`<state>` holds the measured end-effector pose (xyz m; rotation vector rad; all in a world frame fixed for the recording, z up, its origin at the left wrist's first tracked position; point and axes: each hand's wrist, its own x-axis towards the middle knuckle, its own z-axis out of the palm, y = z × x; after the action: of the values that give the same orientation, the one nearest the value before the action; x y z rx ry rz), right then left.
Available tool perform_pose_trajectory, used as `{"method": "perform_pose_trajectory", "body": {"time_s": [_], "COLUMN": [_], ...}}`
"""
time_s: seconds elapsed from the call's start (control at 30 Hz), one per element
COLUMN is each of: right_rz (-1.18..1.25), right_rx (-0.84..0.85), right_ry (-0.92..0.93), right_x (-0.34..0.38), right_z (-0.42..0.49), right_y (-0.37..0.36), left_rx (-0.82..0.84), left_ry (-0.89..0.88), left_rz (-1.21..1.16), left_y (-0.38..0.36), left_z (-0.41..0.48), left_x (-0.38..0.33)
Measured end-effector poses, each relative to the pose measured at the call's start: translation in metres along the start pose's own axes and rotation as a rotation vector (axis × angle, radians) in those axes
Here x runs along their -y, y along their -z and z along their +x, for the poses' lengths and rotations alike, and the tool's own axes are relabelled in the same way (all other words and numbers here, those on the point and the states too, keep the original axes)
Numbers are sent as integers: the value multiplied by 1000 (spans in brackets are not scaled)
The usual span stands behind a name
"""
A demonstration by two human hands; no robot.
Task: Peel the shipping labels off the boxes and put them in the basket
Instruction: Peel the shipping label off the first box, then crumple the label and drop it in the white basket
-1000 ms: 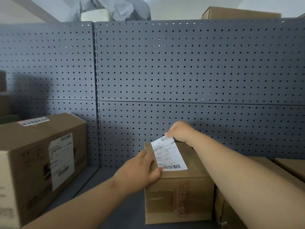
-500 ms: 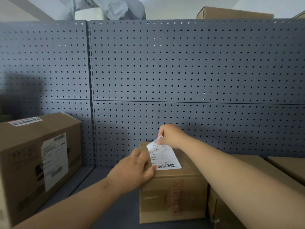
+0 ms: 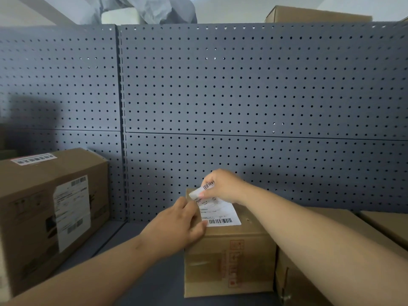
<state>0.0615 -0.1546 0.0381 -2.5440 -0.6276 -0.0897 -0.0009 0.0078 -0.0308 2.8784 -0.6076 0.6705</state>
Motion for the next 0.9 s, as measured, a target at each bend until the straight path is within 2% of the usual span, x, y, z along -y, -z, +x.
{"method": "perform_pose_trajectory", "body": {"time_s": [0.03,0.07,0.13,0.17,0.2,0.3,0.47,0.57,0.7,0.8,0.9], "right_rz": [32,134,395,454,425,209,203,167,219,230,236], "right_rx": [-33,-189,-819,-1042,-1100,-945,-630,-441,-312,-232,-225], "right_ry": [-3,-78,-358,-439,-446,-277,-44,19,77,105,117], "right_x": [-11,-27,-64,-78,-84,-60,-11,14,39,50,55], "right_z": [-3,-6,-19,-28,-31,-22,-21,-27,-31,-31,-31], "right_y": [13,32,84,103,115,125,110,101,87,74,67], "left_rx": [10,19,34,36,37,50,141,137,-99,-151,-236], "left_ry": [11,16,18,16,14,24,83,212,355,274,236], "left_rz": [-7,-15,-30,-34,-32,-13,-83,-341,-776,-1067,-1186], "left_y": [1,2,3,4,6,9,19,35,57,65,68], "left_z": [0,0,-1,-1,0,0,7,18,38,50,51], "left_x": [-1,-2,-4,-4,-4,-6,-3,-2,-11,-20,-27]}}
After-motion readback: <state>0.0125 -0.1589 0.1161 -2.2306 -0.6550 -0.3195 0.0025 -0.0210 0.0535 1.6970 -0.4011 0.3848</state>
